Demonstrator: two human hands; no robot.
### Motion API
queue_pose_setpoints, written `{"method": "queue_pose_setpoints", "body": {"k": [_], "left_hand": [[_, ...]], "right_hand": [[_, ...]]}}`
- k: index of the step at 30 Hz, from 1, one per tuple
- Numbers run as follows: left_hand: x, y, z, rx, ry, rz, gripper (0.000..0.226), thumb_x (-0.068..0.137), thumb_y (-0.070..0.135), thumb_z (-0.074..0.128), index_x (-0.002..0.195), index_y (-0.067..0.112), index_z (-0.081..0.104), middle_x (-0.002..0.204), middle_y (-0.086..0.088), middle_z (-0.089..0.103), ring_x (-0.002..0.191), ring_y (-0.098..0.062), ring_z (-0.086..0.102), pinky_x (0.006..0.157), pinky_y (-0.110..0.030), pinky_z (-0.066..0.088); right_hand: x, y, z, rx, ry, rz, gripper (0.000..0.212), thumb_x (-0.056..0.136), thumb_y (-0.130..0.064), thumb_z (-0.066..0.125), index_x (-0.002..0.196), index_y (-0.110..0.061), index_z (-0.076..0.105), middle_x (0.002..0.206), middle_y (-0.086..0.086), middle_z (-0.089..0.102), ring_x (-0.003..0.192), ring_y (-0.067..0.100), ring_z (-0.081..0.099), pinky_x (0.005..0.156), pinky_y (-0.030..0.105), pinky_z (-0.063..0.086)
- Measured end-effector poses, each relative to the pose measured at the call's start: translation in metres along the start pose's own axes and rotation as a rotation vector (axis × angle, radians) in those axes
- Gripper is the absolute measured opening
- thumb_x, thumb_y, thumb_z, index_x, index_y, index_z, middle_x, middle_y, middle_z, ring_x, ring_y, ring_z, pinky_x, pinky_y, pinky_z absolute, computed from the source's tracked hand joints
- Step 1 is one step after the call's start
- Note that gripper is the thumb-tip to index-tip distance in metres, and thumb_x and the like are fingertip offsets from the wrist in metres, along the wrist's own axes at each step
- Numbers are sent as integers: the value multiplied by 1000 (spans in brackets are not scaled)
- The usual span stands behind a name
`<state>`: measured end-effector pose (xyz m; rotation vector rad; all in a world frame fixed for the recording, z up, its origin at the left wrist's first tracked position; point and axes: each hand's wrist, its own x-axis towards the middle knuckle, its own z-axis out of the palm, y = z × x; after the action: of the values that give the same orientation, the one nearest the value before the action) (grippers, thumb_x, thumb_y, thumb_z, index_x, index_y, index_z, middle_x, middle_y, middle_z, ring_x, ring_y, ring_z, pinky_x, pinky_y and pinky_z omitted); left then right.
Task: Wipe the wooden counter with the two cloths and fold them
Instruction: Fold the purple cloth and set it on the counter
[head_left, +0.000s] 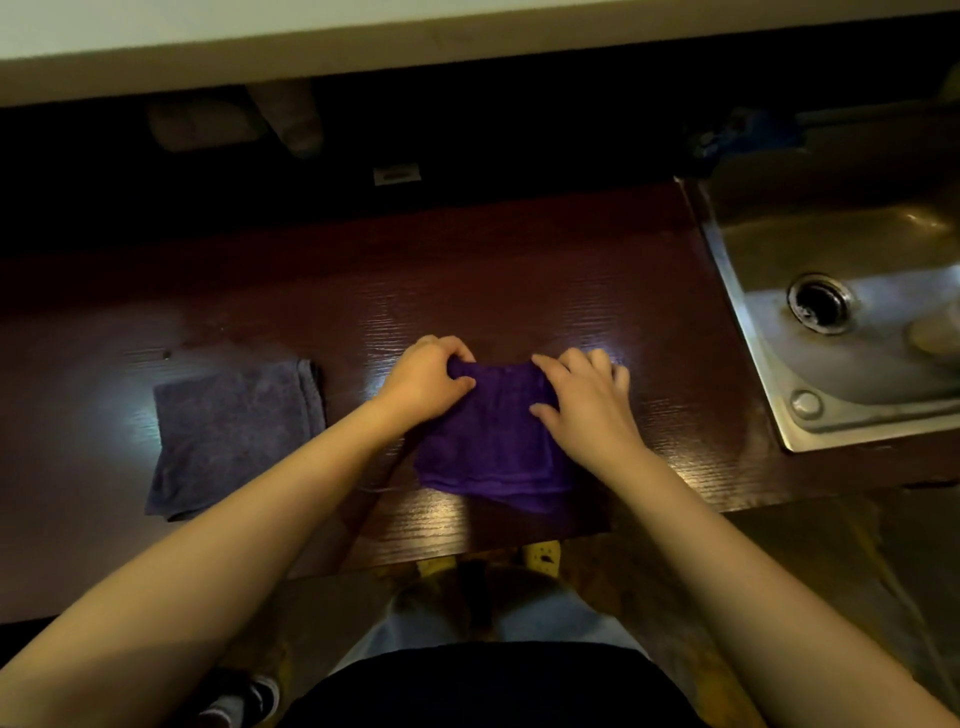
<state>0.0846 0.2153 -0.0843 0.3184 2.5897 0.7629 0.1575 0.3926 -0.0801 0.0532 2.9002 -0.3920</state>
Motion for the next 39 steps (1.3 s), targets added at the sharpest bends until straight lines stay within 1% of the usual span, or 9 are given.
{"method": "queue_pose_setpoints", "body": {"k": [6,12,18,22,25,31,35,37,39], "left_hand": [[-7,-21,-53,-169,-39,23,25,75,11,70,100,9,66,100,-11,67,88,-14,58,74,-18,42],[-17,-58,-142,-256,160,-18,24,73,11,72,96,8,67,86,-3,64,62,10,55,72,-10,44],[-37,-104,-224,-126,397,-7,23,75,12,70,97,14,66,62,42,59,62,19,52,66,2,35],[-48,-148,-230,-9,364,-63,20,76,9,69,96,14,67,72,26,66,66,25,50,68,5,31],[-47,-181,-211,-24,334,-149,22,77,9,68,99,11,67,90,-6,66,72,13,57,67,5,32],[-27,-203,-178,0,576,-250,35,77,9,65,112,12,61,112,-15,63,96,-26,56,87,-26,39],[-59,-199,-140,194,585,-1,34,77,10,54,110,8,61,113,-18,60,107,-34,51,94,-31,31],[-83,-205,-115,196,530,24,32,81,17,50,110,9,62,116,-17,60,107,-33,52,96,-31,32],[-102,-215,-93,216,454,-2,37,84,26,46,113,9,61,122,-17,59,111,-34,53,100,-33,33]], "right_hand": [[47,-14,-29,400,-48,1,18,82,-16,65,99,-12,60,101,11,58,95,27,55,78,31,39],[95,-80,-63,620,9,-152,16,81,-11,64,96,-12,59,75,-5,55,75,13,49,61,22,31],[135,-171,-70,847,43,-264,21,76,-9,66,79,-24,52,62,-13,49,57,-2,44,54,10,34],[153,-207,-37,795,-170,-272,26,77,-9,69,71,-27,51,66,-9,52,59,4,48,52,10,35],[163,-220,-12,689,-257,-227,14,80,-15,69,93,-12,64,88,5,63,79,15,56,64,21,40],[172,-232,-2,393,-73,-134,29,85,-19,59,114,-15,59,120,13,58,114,30,51,92,35,42],[120,-239,13,147,271,-575,25,78,-11,56,102,-10,63,101,13,61,97,35,53,77,42,44],[87,-240,40,135,157,-806,25,78,-13,56,100,-7,64,101,14,64,98,36,56,81,43,45],[64,-238,68,72,-84,-843,41,85,-24,56,122,-7,56,130,15,57,124,34,46,106,44,33]]}}
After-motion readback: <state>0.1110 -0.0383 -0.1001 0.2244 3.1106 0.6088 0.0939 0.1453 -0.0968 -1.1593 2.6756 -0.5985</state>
